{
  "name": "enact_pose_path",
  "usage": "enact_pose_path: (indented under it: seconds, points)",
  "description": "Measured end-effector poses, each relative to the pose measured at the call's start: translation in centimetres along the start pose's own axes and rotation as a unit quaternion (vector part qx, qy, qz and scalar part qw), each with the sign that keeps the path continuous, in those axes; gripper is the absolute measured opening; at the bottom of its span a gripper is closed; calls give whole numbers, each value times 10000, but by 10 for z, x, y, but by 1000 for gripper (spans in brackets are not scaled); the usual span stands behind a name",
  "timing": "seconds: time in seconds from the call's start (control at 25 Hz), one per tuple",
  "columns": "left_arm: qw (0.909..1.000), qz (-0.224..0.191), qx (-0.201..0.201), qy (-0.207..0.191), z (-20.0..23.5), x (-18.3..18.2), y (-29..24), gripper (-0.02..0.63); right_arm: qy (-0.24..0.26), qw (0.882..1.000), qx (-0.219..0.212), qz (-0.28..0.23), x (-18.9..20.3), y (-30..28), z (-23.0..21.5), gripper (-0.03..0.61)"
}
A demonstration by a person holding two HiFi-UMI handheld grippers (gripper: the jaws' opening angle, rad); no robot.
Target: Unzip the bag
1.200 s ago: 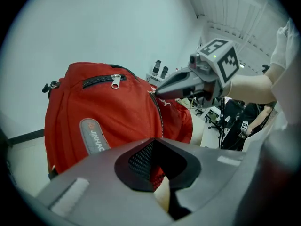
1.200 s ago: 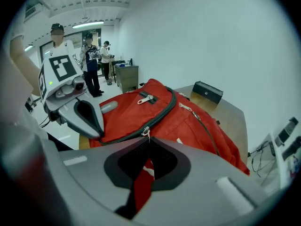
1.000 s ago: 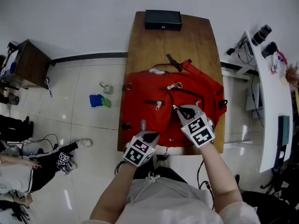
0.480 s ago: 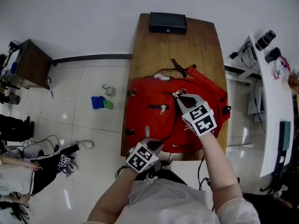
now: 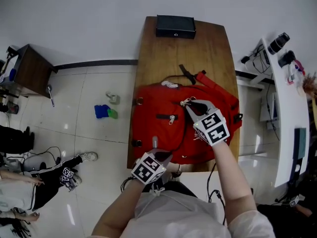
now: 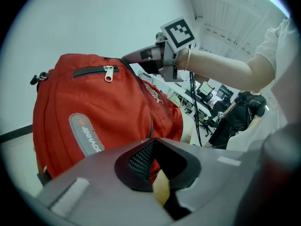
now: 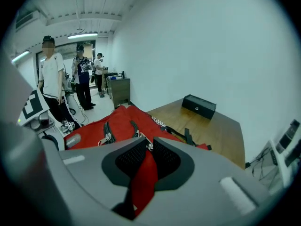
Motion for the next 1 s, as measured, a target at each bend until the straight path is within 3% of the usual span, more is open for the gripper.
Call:
enact_pose_path:
  seconds: [0.08,0.16,0.2,0.32,0.52,0.64,0.76,0.88,1.0]
  points:
    - [9999,-41,-31,100,1,-2,3,6,-80,9993,210,-304,-7,18,-2,57]
    - [9998,-183,-4,108,-6,-8,10,6,-473,9941,279,-936,-20,47,0,47]
    - [9994,-347,4,47,-12,-15,18,6,-661,9891,307,-1282,-26,66,3,11]
    - [9922,-1200,-172,-288,-37,-43,54,6,-663,9779,500,-1917,-32,121,25,8]
    - [9578,-2730,-407,-799,-98,-66,126,6,-379,9617,720,-2616,-31,200,79,8]
    - [9301,-3443,-480,-1185,-143,-66,162,6,-159,9549,686,-2883,-32,238,113,8]
    - [9053,-3997,-571,-1322,-176,-54,186,6,-40,9443,835,-3181,-30,270,146,8]
    - [8972,-4138,-629,-1408,-191,-33,195,6,178,9397,1146,-3217,-23,294,180,8]
    - [9015,-4045,-590,-1425,-205,1,199,6,227,9398,1257,-3170,-16,316,219,8]
Point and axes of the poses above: the fingertips, and each gripper's own axes: y backward along the fingers, z to its left, x out of its underside, the point moved 1 cm from there along y, backward along the fingers, and after that the axes turned 14 degrees about y, right-handed, at the moved point
